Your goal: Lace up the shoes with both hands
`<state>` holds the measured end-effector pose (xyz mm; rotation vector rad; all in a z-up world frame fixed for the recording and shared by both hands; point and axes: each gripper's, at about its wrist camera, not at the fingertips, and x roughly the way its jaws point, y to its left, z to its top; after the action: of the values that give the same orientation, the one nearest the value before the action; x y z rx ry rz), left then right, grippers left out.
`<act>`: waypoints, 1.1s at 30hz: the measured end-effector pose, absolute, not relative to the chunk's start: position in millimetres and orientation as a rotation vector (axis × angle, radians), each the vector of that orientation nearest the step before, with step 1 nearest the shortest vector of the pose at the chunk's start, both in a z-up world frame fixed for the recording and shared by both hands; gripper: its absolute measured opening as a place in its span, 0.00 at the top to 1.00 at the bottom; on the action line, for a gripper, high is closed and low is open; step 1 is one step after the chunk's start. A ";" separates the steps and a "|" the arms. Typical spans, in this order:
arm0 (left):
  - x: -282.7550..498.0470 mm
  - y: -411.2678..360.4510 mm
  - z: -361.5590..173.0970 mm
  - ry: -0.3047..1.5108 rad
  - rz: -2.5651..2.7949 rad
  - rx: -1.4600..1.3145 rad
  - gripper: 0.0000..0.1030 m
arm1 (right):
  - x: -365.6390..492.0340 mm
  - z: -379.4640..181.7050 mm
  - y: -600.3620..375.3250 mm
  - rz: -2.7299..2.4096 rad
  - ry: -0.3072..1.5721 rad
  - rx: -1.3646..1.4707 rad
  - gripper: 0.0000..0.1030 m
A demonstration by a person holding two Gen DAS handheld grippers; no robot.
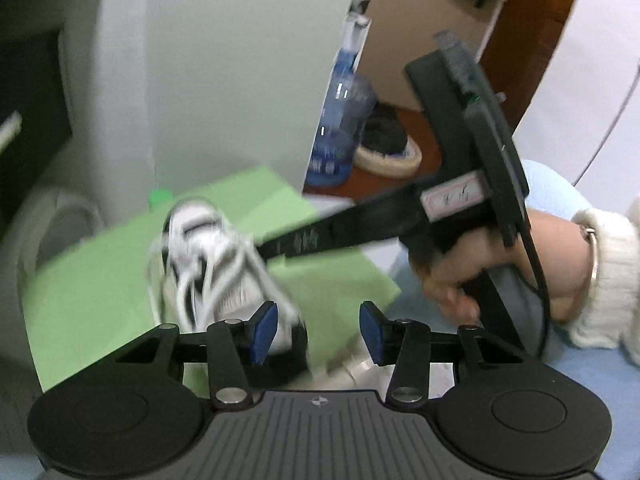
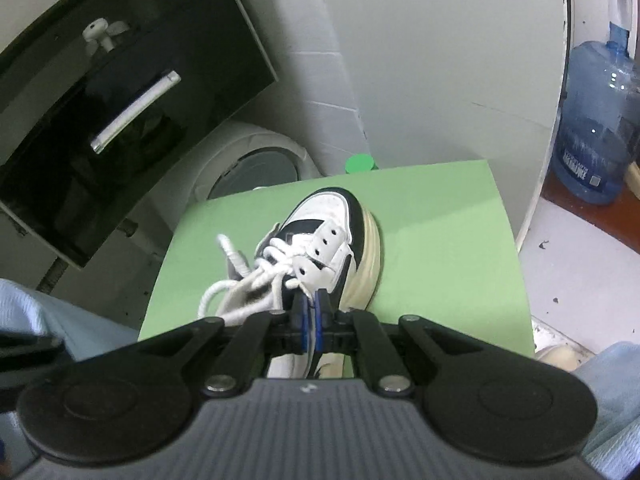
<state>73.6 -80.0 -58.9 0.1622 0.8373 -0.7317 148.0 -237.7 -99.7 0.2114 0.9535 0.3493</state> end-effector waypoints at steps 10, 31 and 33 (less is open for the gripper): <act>87.5 -99.1 -104.1 0.967 -0.748 0.225 0.60 | 150.5 -98.6 -243.0 0.332 0.938 0.238 0.96; 102.5 -98.1 -112.0 0.990 -0.748 0.131 0.62 | 204.3 3.0 -368.7 -0.009 0.549 0.310 0.96; 101.5 -98.2 -109.9 0.996 -0.746 0.121 0.62 | 207.9 23.4 -384.5 -0.024 0.512 0.295 0.96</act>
<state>101.5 -98.2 -109.9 0.1212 0.9958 -0.7455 207.9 -384.5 23.4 0.2955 0.5115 -0.0243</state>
